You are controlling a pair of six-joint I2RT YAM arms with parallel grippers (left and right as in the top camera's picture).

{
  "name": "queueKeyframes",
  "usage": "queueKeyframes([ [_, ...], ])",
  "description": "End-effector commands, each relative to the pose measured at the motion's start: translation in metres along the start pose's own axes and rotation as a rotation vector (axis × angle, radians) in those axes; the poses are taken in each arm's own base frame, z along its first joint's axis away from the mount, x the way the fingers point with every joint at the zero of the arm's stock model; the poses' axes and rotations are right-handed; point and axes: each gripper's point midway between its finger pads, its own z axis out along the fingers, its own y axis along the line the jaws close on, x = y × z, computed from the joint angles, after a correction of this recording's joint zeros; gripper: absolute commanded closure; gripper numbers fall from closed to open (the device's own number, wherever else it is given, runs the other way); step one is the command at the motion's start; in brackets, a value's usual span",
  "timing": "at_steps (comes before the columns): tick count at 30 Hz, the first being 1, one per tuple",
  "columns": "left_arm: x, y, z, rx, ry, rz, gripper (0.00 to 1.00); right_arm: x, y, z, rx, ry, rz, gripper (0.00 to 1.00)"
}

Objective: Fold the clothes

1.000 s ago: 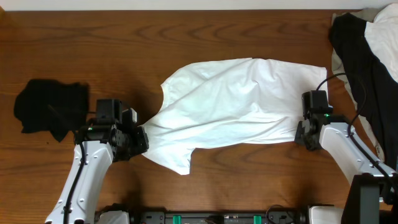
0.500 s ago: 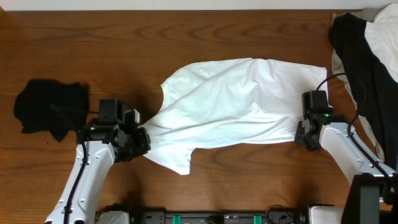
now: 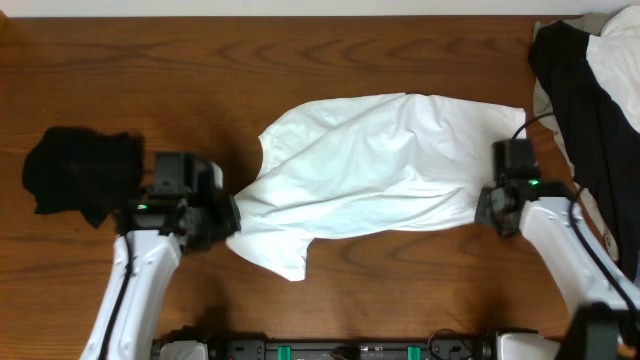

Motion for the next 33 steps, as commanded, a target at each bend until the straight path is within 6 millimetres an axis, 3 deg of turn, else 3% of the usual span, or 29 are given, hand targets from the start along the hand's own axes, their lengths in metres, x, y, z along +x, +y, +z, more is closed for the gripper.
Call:
queueKeyframes([
  [1,-0.051,-0.028,-0.067,0.07,-0.248,0.022,0.94,-0.057,-0.013,-0.064,-0.053,-0.205,0.079,0.99],
  [4,-0.072,-0.041,-0.122,0.103,-0.409,0.028,0.94,-0.081,-0.035,-0.117,-0.071,-0.316,0.139,0.99],
  [7,-0.082,-0.046,-0.172,0.119,-0.553,0.035,0.94,-0.093,-0.06,-0.161,-0.063,-0.404,0.173,0.99],
  [10,-0.086,-0.045,-0.221,0.12,-0.698,0.022,0.94,-0.098,-0.087,-0.197,-0.042,-0.475,0.217,0.99],
  [14,-0.084,-0.043,-0.265,0.126,-0.831,-0.022,0.94,-0.103,-0.11,-0.238,-0.05,-0.553,0.24,0.99],
  [17,-0.082,-0.051,-0.287,0.175,-0.878,-0.058,0.94,-0.103,-0.121,-0.262,-0.054,-0.593,0.259,0.99],
  [24,-0.064,-0.098,-0.334,0.36,-0.915,0.067,0.94,-0.098,-0.126,-0.305,-0.082,-0.648,0.255,0.99],
  [31,-0.046,-0.118,-0.386,0.39,-1.023,0.134,0.94,-0.086,-0.135,-0.347,-0.084,-0.706,0.259,0.99],
  [33,-0.044,-0.121,-0.393,0.394,-1.041,0.143,0.94,-0.085,-0.137,-0.358,-0.084,-0.732,0.257,0.99],
])
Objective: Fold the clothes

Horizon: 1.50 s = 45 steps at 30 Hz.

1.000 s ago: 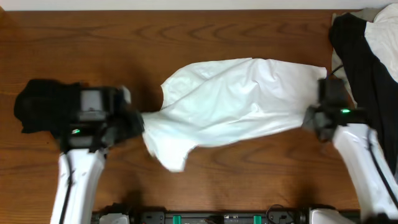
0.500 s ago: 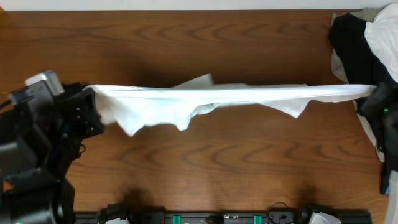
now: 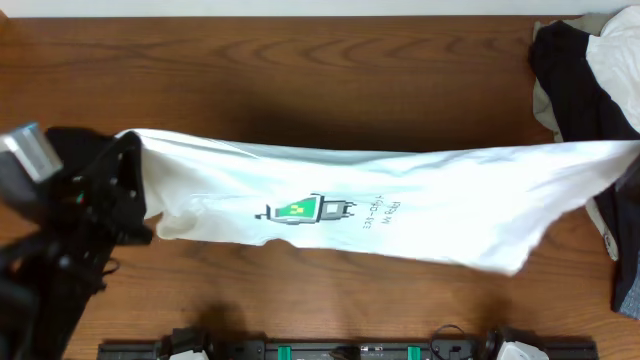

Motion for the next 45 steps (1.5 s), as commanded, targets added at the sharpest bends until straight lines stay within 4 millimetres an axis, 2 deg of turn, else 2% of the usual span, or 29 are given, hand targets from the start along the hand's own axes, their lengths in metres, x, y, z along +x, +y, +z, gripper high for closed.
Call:
queueKeyframes([
  [1,-0.01,-0.013,-0.01,0.031,-0.033,0.013,0.94,-0.016,-0.006,-0.019,0.009,-0.064,-0.009,0.99],
  [4,-0.003,-0.003,0.002,0.008,0.016,-0.016,0.94,-0.018,-0.002,-0.015,-0.006,-0.059,-0.014,0.99],
  [6,0.003,0.008,0.015,-0.016,0.068,-0.047,0.94,-0.015,0.002,-0.002,-0.012,-0.018,-0.021,0.99],
  [8,0.01,0.022,0.033,-0.044,0.13,-0.084,0.94,-0.01,0.009,0.018,-0.029,0.045,-0.039,0.99],
  [12,0.024,0.054,0.078,-0.101,0.251,-0.156,0.94,0.004,0.028,0.074,-0.079,0.202,-0.068,0.99],
  [14,0.031,0.075,0.107,-0.129,0.311,-0.192,0.94,0.014,0.04,0.106,-0.116,0.284,-0.097,0.99],
  [15,0.038,0.088,0.128,-0.144,0.348,-0.212,0.94,0.02,0.046,0.125,-0.132,0.325,-0.113,0.99],
  [17,0.045,0.103,0.161,-0.138,0.388,-0.228,0.94,0.029,0.058,0.159,-0.158,0.38,-0.141,0.99],
  [20,0.049,0.113,0.229,-0.028,0.391,-0.206,0.94,0.035,0.094,0.218,-0.261,0.395,-0.167,0.99],
  [22,0.039,0.111,0.267,0.077,0.341,-0.207,0.94,0.029,0.124,0.246,-0.341,0.361,-0.135,0.99],
  [24,0.019,0.101,0.291,0.181,0.275,-0.261,0.94,0.01,0.148,0.254,-0.402,0.301,-0.1,0.99],
  [25,0.004,0.093,0.297,0.232,0.237,-0.277,0.94,-0.003,0.154,0.253,-0.409,0.263,-0.084,0.99],
  [27,-0.031,0.075,0.297,0.325,0.154,-0.284,0.94,-0.036,0.161,0.243,-0.416,0.161,-0.067,0.99],
  [29,-0.069,0.053,0.284,0.396,0.063,-0.234,0.94,-0.073,0.157,0.222,-0.395,0.057,-0.054,0.99],
  [31,-0.094,0.036,0.268,0.429,0.017,-0.19,0.94,-0.104,0.149,0.199,-0.366,-0.026,-0.048,0.99],
  [33,-0.106,0.018,0.251,0.484,0.023,-0.152,0.94,-0.121,0.139,0.178,-0.329,-0.067,-0.05,0.99],
  [35,-0.104,0.006,0.238,0.524,0.07,-0.133,0.94,-0.123,0.129,0.166,-0.295,-0.061,-0.064,0.99],
  [38,-0.074,0.009,0.232,0.511,0.202,-0.153,0.94,-0.099,0.115,0.164,-0.228,0.035,-0.089,0.99],
  [40,-0.036,0.022,0.233,0.449,0.328,-0.17,0.94,-0.074,0.103,0.169,-0.169,0.136,-0.117,0.98],
  [41,-0.007,0.032,0.233,0.401,0.416,-0.164,0.94,-0.051,0.092,0.173,-0.119,0.224,-0.135,0.99],
  [42,0.015,0.042,0.232,0.352,0.483,-0.161,0.94,-0.042,0.088,0.174,-0.1,0.262,-0.147,0.99],
  [45,0.089,0.074,0.226,0.155,0.719,-0.134,0.94,0.008,0.074,0.183,-0.036,0.446,-0.19,0.99],
])
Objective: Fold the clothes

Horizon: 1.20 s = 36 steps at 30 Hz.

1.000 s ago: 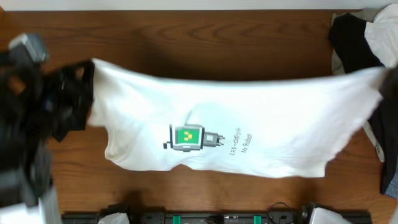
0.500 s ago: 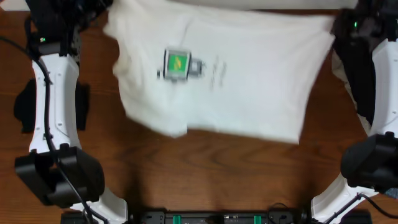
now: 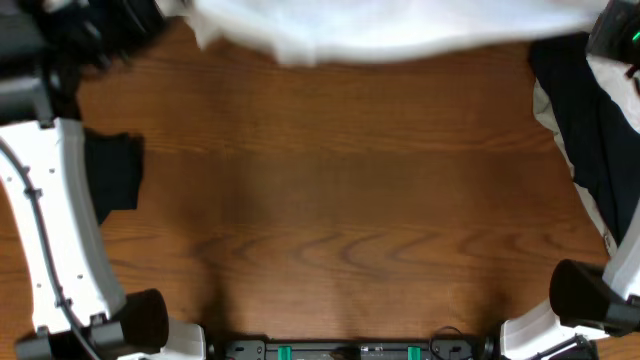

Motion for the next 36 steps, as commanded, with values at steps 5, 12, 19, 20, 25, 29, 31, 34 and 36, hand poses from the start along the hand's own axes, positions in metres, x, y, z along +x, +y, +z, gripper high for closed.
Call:
queueKeyframes([
  [5,0.11,0.113,0.052,-0.365,0.434,0.084,0.94,0.107,-0.026,0.074,0.133,0.445,-0.058,0.99],
  [12,0.205,0.157,0.061,-0.405,0.721,-0.041,0.94,0.194,-0.064,0.1,0.314,0.731,-0.133,0.99],
  [19,0.256,0.217,0.029,-0.682,0.875,-0.129,0.94,0.241,-0.084,0.102,0.36,0.877,-0.073,0.99],
  [20,0.258,0.224,0.025,-0.719,0.875,-0.144,0.94,0.246,-0.087,0.102,0.367,0.891,-0.058,0.99],
  [25,0.264,0.234,0.018,-0.788,0.883,-0.166,0.94,0.262,-0.097,0.103,0.377,0.933,-0.017,0.99],
  [29,0.264,0.234,0.018,-0.789,0.878,-0.168,0.94,0.266,-0.097,0.104,0.37,0.941,-0.007,0.99],
  [31,0.263,0.234,0.02,-0.789,0.869,-0.176,0.94,0.265,-0.096,0.106,0.367,0.935,-0.005,0.99],
  [34,0.257,0.237,0.026,-0.782,0.833,-0.165,0.94,0.263,-0.092,0.111,0.34,0.915,0.011,0.99],
  [36,0.252,0.239,0.032,-0.777,0.805,-0.152,0.94,0.26,-0.092,0.114,0.339,0.899,0.012,0.99],
])
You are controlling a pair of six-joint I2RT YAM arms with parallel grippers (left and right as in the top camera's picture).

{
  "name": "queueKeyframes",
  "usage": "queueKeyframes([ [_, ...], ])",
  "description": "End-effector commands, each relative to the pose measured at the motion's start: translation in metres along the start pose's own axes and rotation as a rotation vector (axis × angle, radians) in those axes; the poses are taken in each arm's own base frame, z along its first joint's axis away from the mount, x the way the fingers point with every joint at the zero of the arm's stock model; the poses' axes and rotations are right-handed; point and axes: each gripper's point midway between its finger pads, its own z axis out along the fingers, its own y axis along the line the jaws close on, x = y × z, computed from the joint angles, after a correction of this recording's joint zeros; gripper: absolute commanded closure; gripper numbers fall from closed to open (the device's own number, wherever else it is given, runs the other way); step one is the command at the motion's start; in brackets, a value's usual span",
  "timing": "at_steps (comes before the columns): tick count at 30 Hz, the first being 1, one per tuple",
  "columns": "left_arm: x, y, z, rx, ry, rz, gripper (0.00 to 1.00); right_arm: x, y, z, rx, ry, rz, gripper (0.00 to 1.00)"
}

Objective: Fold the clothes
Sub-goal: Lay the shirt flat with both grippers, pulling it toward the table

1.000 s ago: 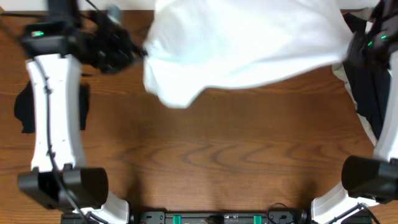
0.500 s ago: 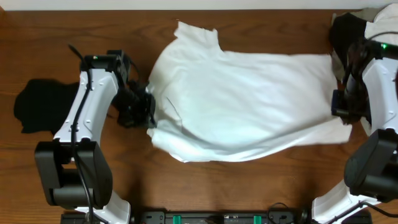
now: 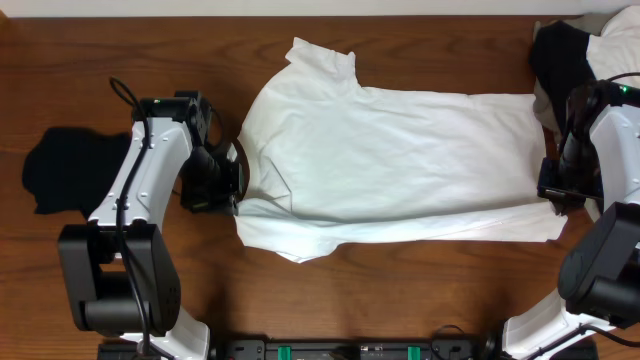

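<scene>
A white T-shirt (image 3: 390, 150) lies spread flat across the middle of the wooden table, plain side up. One sleeve points to the far edge and the other to the near left. My left gripper (image 3: 236, 180) is at the shirt's left edge, and the cloth runs into its fingers. At the shirt's right edge, near the lower corner, my right gripper (image 3: 552, 195) also appears shut on the fabric. Both sets of fingertips are mostly hidden under the wrists.
A folded black garment (image 3: 70, 170) lies at the left, just outside the left arm. A pile of black and white clothes (image 3: 575, 50) fills the far right corner behind the right arm. Bare wood (image 3: 400, 290) runs along the near edge.
The shirt was held up at the far edge of the view, stretched between both grippers. Now it lies flat in the middle of the table with both grippers low at its left and right edges.
The shirt lay rumpled on the table with a gripper at each end. Then it hung stretched between the raised grippers, showing a small green print. After that it was held at the far edge. Now it lies spread smooth, print out of sight.
</scene>
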Motion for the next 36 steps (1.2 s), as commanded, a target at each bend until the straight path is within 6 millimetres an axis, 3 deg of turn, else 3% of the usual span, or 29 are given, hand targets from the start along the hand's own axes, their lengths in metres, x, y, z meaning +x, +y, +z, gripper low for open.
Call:
queueKeyframes([
  [1,-0.012,0.003,-0.005,-0.013,-0.067,-0.022,0.94,-0.005,0.001,-0.001,-0.012,-0.03,0.025,0.99],
  [11,-0.068,-0.006,-0.015,0.038,-0.296,-0.101,0.94,-0.048,0.016,-0.007,-0.088,-0.2,0.058,0.99],
  [18,-0.082,-0.024,-0.02,0.108,-0.351,-0.08,0.94,-0.054,0.02,-0.005,-0.11,-0.224,0.062,0.99],
  [28,-0.094,-0.042,-0.022,0.121,-0.408,-0.016,0.94,-0.069,0.029,0.013,-0.126,-0.281,0.075,0.99],
  [30,-0.095,-0.041,-0.022,0.111,-0.416,-0.018,0.94,-0.076,0.03,0.011,-0.135,-0.313,0.082,0.85],
  [33,-0.096,-0.038,-0.022,0.098,-0.422,-0.02,0.94,-0.084,0.03,0.008,-0.139,-0.345,0.089,0.51],
  [36,-0.097,-0.037,-0.022,0.088,-0.425,-0.022,0.94,-0.085,0.03,0.008,-0.14,-0.348,0.09,0.49],
])
